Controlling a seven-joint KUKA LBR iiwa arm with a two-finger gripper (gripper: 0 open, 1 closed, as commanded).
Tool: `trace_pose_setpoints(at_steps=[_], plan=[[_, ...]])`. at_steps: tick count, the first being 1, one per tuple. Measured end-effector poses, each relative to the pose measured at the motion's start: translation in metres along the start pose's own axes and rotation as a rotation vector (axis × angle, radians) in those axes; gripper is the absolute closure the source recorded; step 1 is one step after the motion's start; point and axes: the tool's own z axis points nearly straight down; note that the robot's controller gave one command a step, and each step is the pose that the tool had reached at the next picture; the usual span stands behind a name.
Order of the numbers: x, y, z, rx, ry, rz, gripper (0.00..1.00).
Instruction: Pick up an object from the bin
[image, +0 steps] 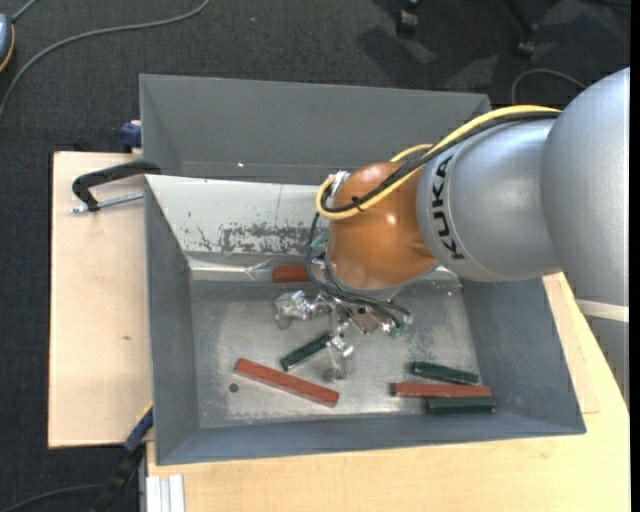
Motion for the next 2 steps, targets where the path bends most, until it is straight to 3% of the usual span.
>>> trace_pose_setpoints(at_steps=[1,2], plan=[[-0.0013,0.0006,-0.0009,0.001,-0.003,0.001,0.0],[-0.0013,0.0005,-0.0011,0.001,-0.003,0.001,1.0]])
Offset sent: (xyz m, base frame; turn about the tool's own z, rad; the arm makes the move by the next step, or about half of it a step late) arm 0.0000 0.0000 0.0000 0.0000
